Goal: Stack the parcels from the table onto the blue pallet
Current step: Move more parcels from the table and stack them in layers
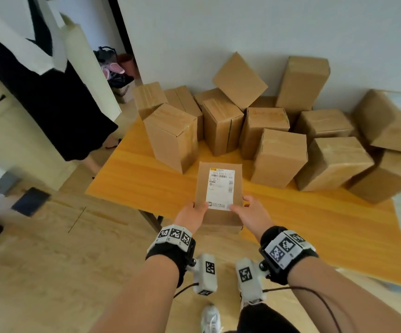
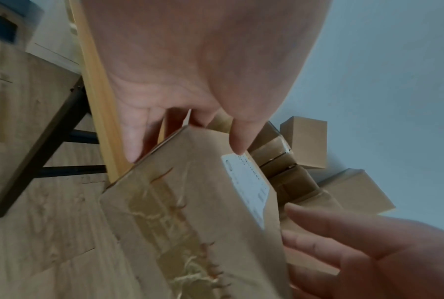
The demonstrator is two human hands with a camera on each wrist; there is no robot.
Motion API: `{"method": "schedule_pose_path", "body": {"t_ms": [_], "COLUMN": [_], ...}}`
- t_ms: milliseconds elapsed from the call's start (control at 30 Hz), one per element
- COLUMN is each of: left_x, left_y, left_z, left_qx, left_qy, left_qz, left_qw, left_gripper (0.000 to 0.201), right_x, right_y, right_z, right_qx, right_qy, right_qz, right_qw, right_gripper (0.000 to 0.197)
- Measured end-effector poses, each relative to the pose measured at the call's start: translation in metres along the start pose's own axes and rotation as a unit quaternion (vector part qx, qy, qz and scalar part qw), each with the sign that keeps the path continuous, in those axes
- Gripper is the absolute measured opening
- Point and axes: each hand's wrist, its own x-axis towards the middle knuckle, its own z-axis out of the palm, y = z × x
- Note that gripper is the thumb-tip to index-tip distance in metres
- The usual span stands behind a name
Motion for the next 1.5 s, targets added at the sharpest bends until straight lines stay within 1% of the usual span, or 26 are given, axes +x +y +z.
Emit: {"method": "schedule_pose_path", "body": {"t_ms": [67, 133, 200, 300, 433, 567, 700, 800, 867, 967, 1000, 1067, 1167, 1200, 1300, 1367, 1500], "left_x": [-0.001, -0.002, -0.002, -0.004, -0.015, -0.034, -0.05, -0.063, -0.069, -0.082, -0.086, -0.095, -0.111, -0.116, -0.136, -0.153, -0.185], "left_y": [-0.005, -0.007, -0.008, -0.007, -0.002, 0.017, 0.042, 0.066, 0.081, 0.105, 0.113, 0.13, 0.157, 0.166, 0.197, 0.217, 0.256], "left_z": [0.005, 0.006, 0.006, 0.004, -0.003, -0.016, -0.026, -0.03, -0.029, -0.021, -0.017, -0.005, 0.024, 0.037, 0.079, 0.112, 0.184], "left_qx": [0.001, 0.002, 0.015, 0.007, -0.071, -0.194, -0.269, -0.268, -0.252, -0.228, -0.225, -0.22, -0.21, -0.208, -0.211, -0.207, -0.203], "left_qy": [-0.003, -0.008, -0.015, -0.008, 0.02, 0.072, 0.095, 0.092, 0.09, 0.081, 0.075, 0.059, 0.034, 0.023, -0.012, -0.039, -0.079], "left_qz": [0.004, 0.009, 0.016, 0.027, 0.04, 0.052, 0.112, 0.165, 0.193, 0.244, 0.26, 0.285, 0.296, 0.301, 0.312, 0.317, 0.327], "left_qw": [1.0, 1.0, 1.0, 1.0, 0.996, 0.977, 0.952, 0.945, 0.944, 0.939, 0.936, 0.931, 0.931, 0.93, 0.926, 0.925, 0.92], "left_gripper": [0.052, 0.048, 0.044, 0.043, 0.04, 0.042, 0.039, 0.039, 0.044, 0.061, 0.062, 0.055, 0.066, 0.063, 0.044, 0.041, 0.041], "right_x": [-0.001, 0.001, 0.004, 0.004, -0.004, -0.018, -0.04, -0.054, -0.063, -0.075, -0.079, -0.088, -0.102, -0.108, -0.123, -0.135, -0.158], "right_y": [0.005, 0.009, 0.013, 0.017, 0.009, -0.011, -0.033, -0.045, -0.049, -0.05, -0.048, -0.042, -0.025, -0.018, 0.007, 0.027, 0.073], "right_z": [0.001, 0.003, 0.004, 0.004, -0.003, -0.015, -0.033, -0.051, -0.064, -0.089, -0.098, -0.118, -0.154, -0.167, -0.212, -0.245, -0.313], "right_qx": [-0.004, 0.004, 0.016, 0.014, 0.032, 0.074, 0.112, 0.14, 0.161, 0.181, 0.184, 0.19, 0.201, 0.201, 0.187, 0.186, 0.209], "right_qy": [-0.004, -0.022, -0.039, -0.032, -0.012, 0.015, 0.04, 0.061, 0.074, 0.097, 0.107, 0.129, 0.163, 0.174, 0.214, 0.244, 0.285], "right_qz": [0.012, 0.022, 0.026, 0.012, -0.018, -0.062, -0.114, -0.143, -0.159, -0.174, -0.177, -0.18, -0.18, -0.179, -0.174, -0.17, -0.16], "right_qw": [1.0, 0.999, 0.999, 0.999, 0.999, 0.995, 0.986, 0.978, 0.971, 0.963, 0.961, 0.956, 0.949, 0.947, 0.943, 0.936, 0.921], "right_gripper": [0.062, 0.063, 0.058, 0.055, 0.057, 0.059, 0.054, 0.054, 0.056, 0.059, 0.059, 0.059, 0.058, 0.057, 0.054, 0.053, 0.051]}}
